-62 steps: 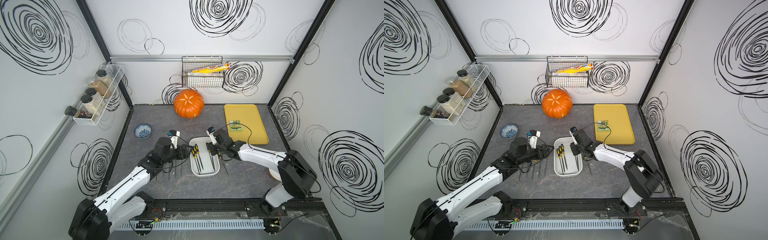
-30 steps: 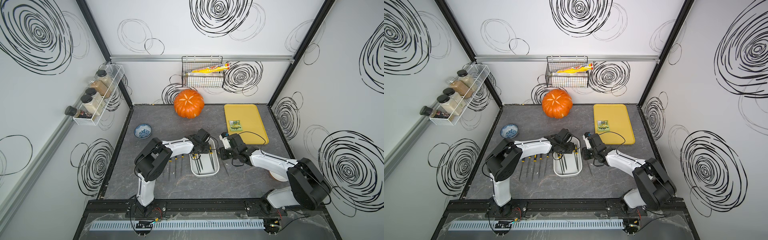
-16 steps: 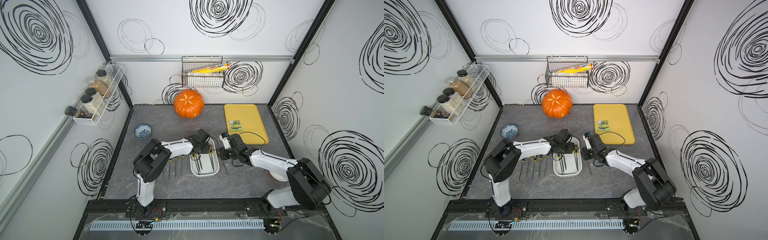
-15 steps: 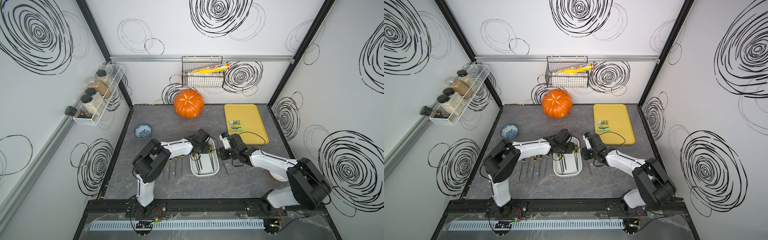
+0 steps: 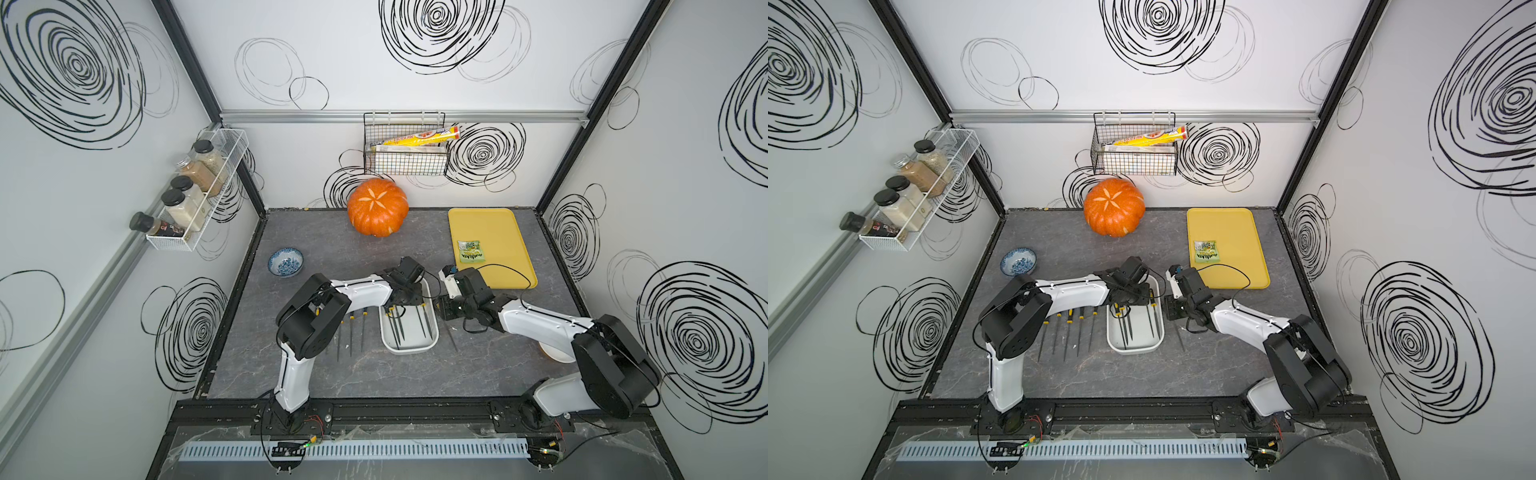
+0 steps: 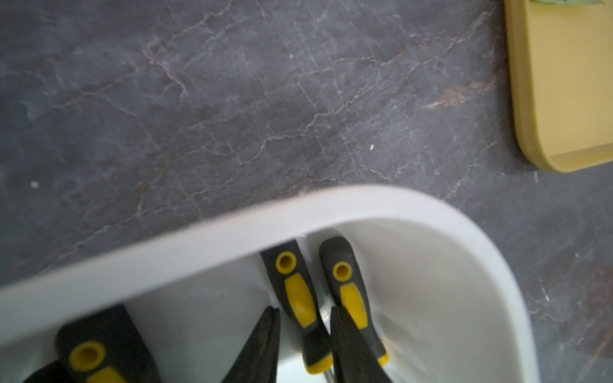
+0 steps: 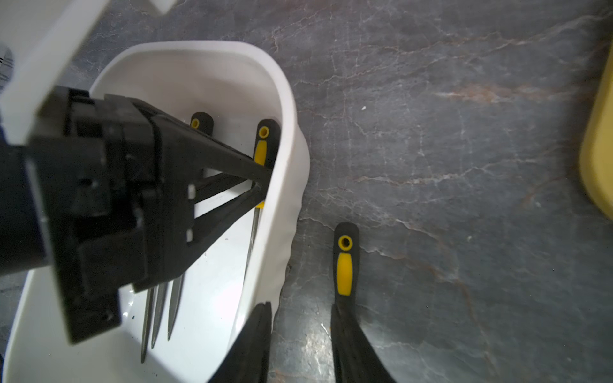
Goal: Take the file tool out of the storage box
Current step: Pick up the file tool from the storage box.
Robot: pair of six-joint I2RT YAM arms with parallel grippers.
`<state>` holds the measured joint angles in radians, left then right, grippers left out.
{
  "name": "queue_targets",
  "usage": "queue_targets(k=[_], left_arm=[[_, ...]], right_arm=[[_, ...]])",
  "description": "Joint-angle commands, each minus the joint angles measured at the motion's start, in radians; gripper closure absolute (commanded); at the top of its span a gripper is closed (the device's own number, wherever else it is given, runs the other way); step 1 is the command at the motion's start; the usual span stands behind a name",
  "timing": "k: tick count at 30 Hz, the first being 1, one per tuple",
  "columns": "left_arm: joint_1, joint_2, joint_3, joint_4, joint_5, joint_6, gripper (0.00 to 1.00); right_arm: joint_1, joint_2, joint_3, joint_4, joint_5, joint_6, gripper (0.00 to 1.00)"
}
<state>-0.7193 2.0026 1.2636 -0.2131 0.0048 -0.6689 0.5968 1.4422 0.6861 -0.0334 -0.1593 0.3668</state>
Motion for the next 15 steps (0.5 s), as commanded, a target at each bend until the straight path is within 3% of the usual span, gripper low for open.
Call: queue_targets(k=[1, 3, 6, 10, 15], left_arm=[[-0.008, 0.061, 0.023, -0.086, -0.050, 0.008, 0.66], [-0.011, 0.068, 0.033, -0.113, -0.074, 0.006, 0.76], [-0.018, 0.091, 0.074, -0.214, -0.136, -0.008, 0.79], [-0.028, 0.106, 0.114, -0.281, -0.163, -0.017, 0.63], [-0.026, 0.163, 0.169, -0.303, -0.112, 0.011, 0.63]], right_arm=[[0.001, -0.017, -0.014, 0.025, -0.024, 0.003, 0.65], [0.001, -0.022, -0.014, 0.024, -0.022, 0.003, 0.64], [0.001, -0.033, -0.018, 0.027, -0.016, 0.003, 0.64], [0.002, -0.038, -0.020, 0.039, -0.029, 0.003, 0.63], [0.001, -0.030, -0.019, 0.040, -0.037, -0.002, 0.63]])
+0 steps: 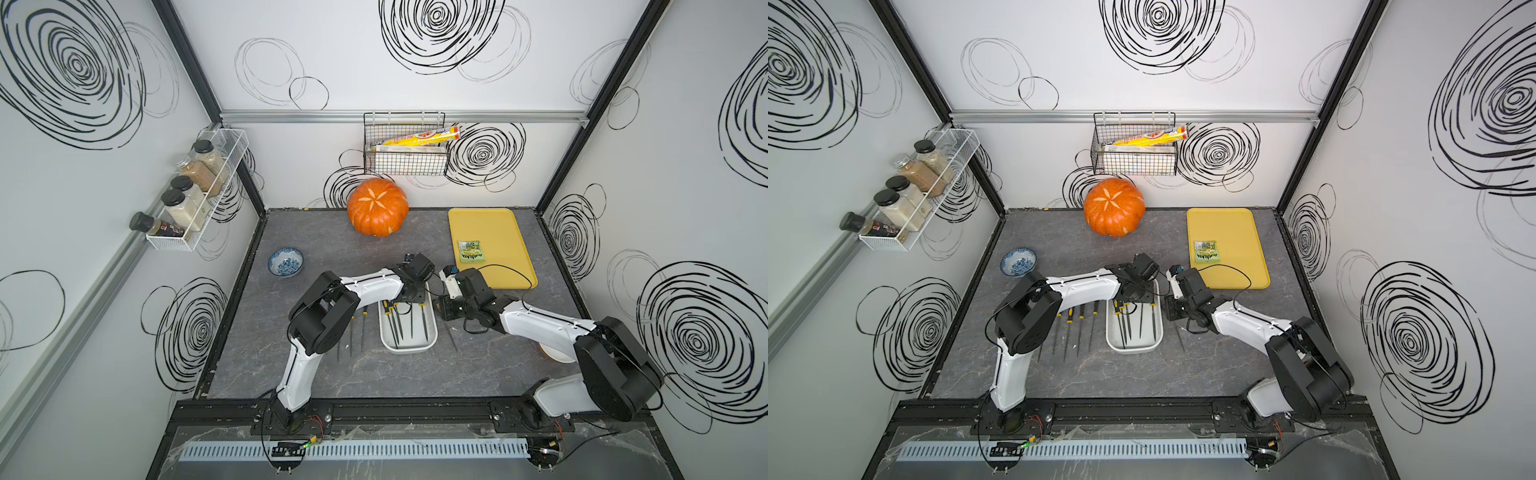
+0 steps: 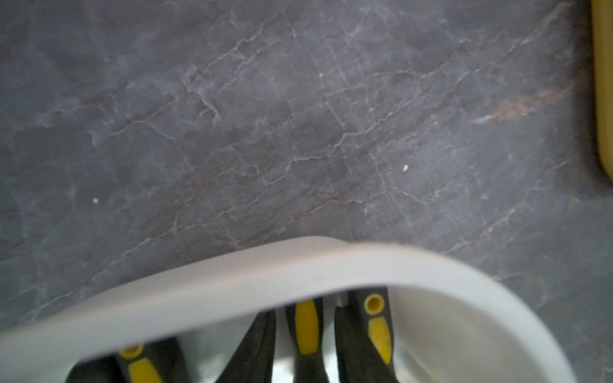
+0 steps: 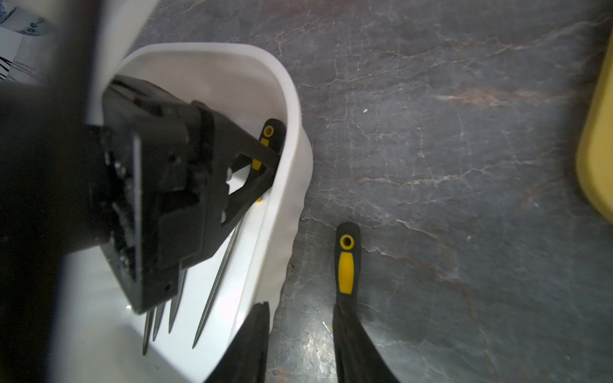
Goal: Take the file tool out of the storage box
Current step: Pick up the file tool from the storage box.
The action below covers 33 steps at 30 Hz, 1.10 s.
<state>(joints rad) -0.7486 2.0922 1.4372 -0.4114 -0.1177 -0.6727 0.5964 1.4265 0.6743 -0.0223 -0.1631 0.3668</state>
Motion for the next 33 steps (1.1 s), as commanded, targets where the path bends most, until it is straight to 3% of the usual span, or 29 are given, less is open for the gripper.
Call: queue_targets(k=[1, 3, 4, 5, 8, 14, 20, 23, 24, 26, 29, 33], left_arm=[[0.006, 0.078, -0.002, -0.104, 0.013, 0.018, 0.66], [0.006, 0.076, -0.014, -0.081, 0.039, 0.025, 0.81], [0.008, 0.065, -0.026, -0.059, 0.056, 0.032, 0.95], [0.010, 0.044, -0.045, -0.034, 0.061, 0.028, 1.00], [0.027, -0.047, -0.102, 0.049, 0.095, 0.033, 1.00], [0.072, -0.257, -0.142, 0.040, 0.118, 0.084, 1.00], [0.201, -0.496, -0.369, 0.316, 0.442, 0.055, 1.00], [0.236, -0.594, -0.500, 0.491, 0.538, 0.022, 1.00], [0.240, -0.627, -0.541, 0.571, 0.561, 0.009, 1.00], [0.241, -0.697, -0.607, 0.671, 0.561, -0.006, 1.00], [0.225, -0.780, -0.647, 0.725, 0.550, 0.005, 1.00], [0.201, -0.864, -0.695, 0.757, 0.518, 0.032, 1.00]], right_arm=[[0.001, -0.017, -0.007, 0.031, -0.034, -0.003, 0.63], [0.002, -0.026, -0.011, 0.033, -0.032, -0.003, 0.63], [0.001, -0.030, -0.012, 0.033, -0.030, -0.003, 0.63], [0.002, -0.039, -0.013, 0.036, -0.030, -0.003, 0.63], [0.002, -0.071, -0.028, 0.052, -0.020, -0.003, 0.63], [0.001, -0.148, -0.045, 0.046, 0.031, 0.000, 0.60], [0.002, -0.251, -0.080, 0.077, 0.033, 0.000, 0.57], [0.002, -0.320, -0.114, 0.155, -0.081, -0.010, 0.53], [0.002, -0.344, -0.136, 0.208, -0.148, -0.011, 0.46], [0.002, -0.374, -0.182, 0.334, -0.300, 0.017, 0.36], [0.009, -0.339, -0.186, 0.439, -0.509, 0.059, 0.35], [0.078, -0.253, -0.148, 0.455, -0.562, 0.047, 0.35]])
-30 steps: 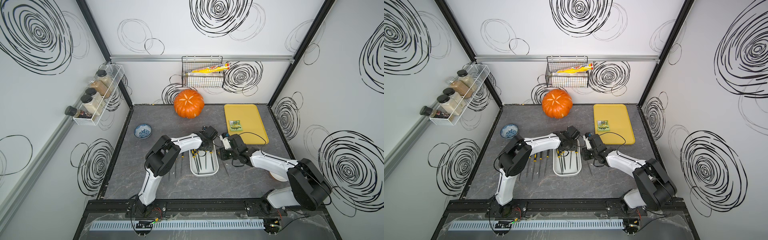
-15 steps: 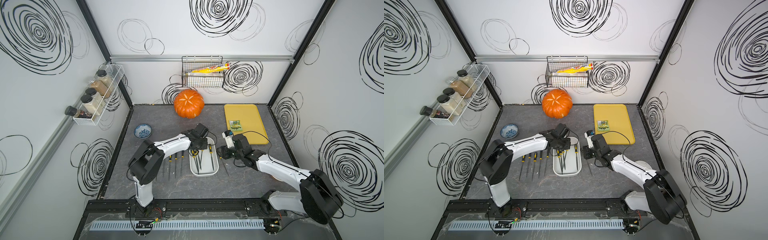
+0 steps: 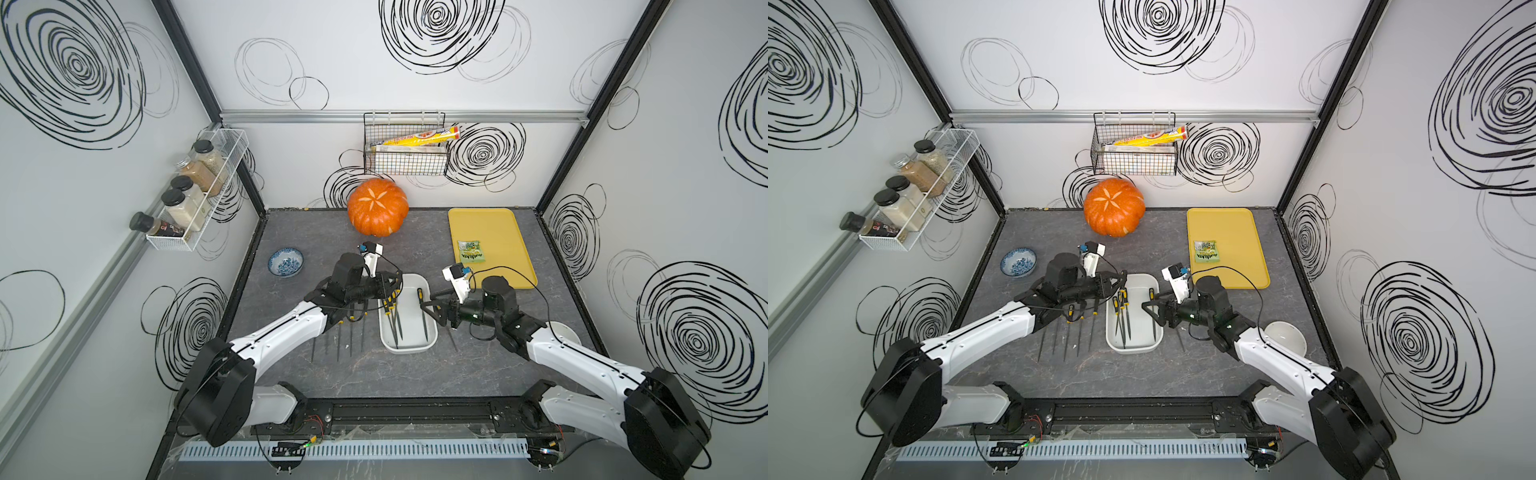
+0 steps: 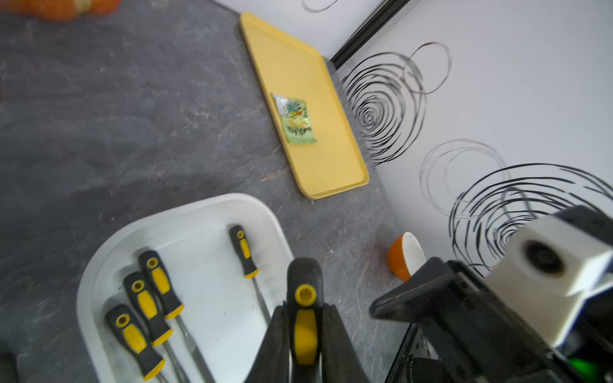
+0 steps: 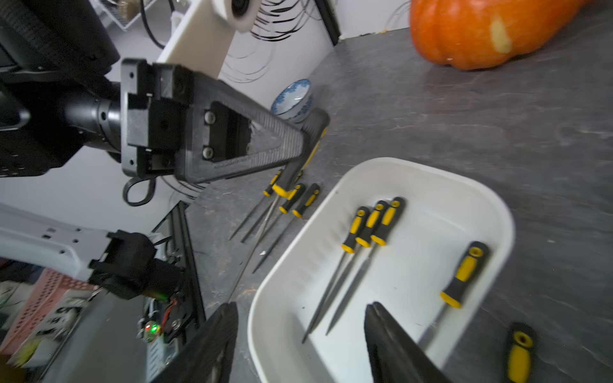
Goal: Take the file tool out of the storage box
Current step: Pick up the file tool from the storage box.
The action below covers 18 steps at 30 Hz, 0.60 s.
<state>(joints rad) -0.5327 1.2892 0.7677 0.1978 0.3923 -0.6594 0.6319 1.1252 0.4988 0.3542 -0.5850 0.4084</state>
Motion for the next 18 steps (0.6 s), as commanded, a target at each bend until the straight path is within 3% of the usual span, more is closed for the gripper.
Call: queue_targets(k=[1, 18], left_arm=[[-0.022, -0.076, -0.033, 0.147, -0.007, 0.026, 1.00], [-0.084, -0.066, -0.018, 0.122, -0.052, 0.067, 1.00]], right_arm=[[0.061, 0.072, 0.040, 0.074, -0.149, -0.002, 0.36], [0.128, 0.232, 0.084, 0.189, -0.259, 0.048, 0.56]])
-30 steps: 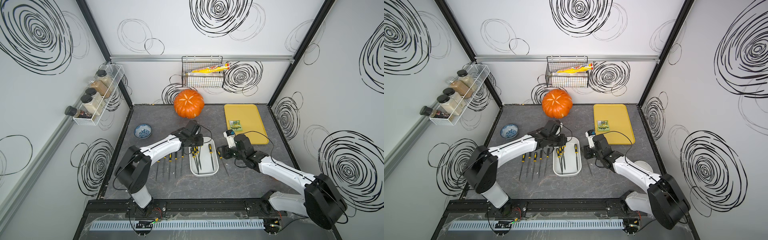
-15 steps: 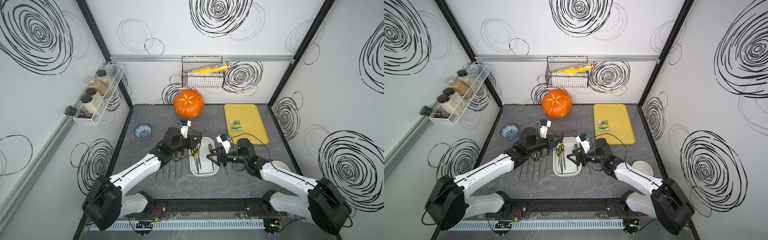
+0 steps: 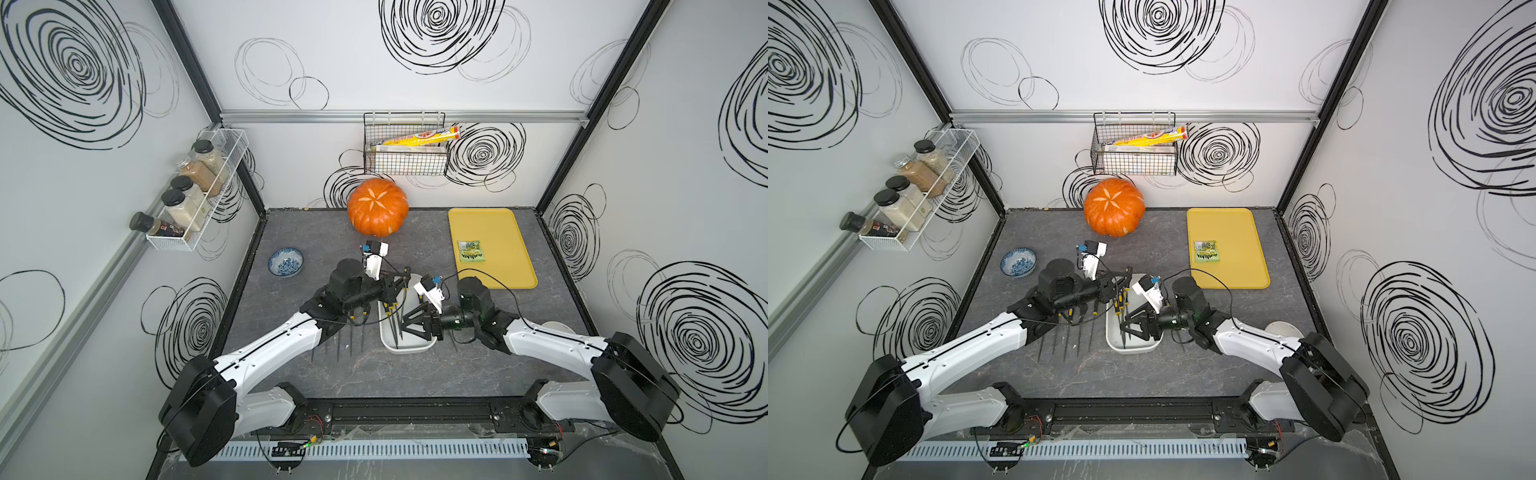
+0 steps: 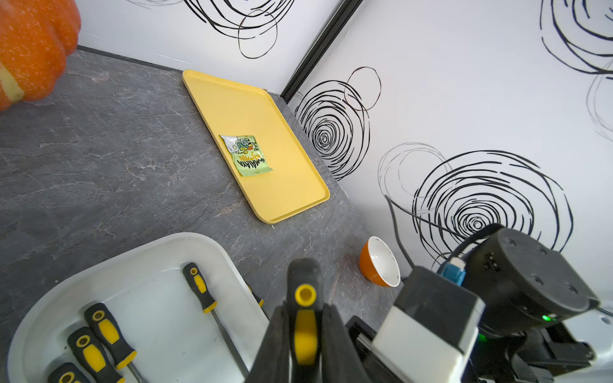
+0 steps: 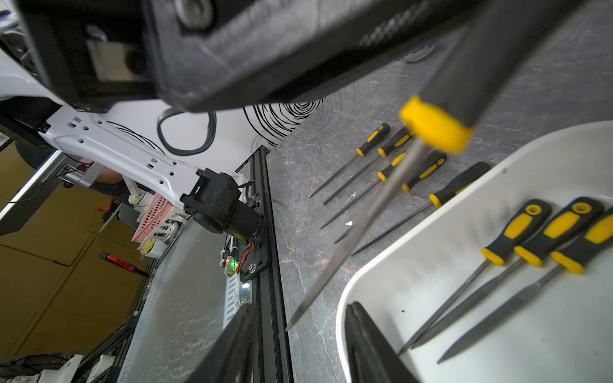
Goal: Take the file tool out of the storage box
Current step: Pick up the file tool from the storage box.
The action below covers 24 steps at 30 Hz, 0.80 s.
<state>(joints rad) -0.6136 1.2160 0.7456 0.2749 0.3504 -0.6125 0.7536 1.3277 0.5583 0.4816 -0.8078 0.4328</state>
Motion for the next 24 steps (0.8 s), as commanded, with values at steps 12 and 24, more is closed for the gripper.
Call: queue_targets(k=[12, 24], left_arm=[[-0.025, -0.014, 0.014, 0.016, -0.037, 0.029, 1.00], [-0.023, -0.022, 0.014, -0.002, -0.044, 0.047, 0.01]], right_arm=[[0.007, 0.058, 0.028, 0.112, -0.049, 0.043, 0.82], [0.005, -0.014, 0.054, -0.224, 0.160, -0.028, 1.00]])
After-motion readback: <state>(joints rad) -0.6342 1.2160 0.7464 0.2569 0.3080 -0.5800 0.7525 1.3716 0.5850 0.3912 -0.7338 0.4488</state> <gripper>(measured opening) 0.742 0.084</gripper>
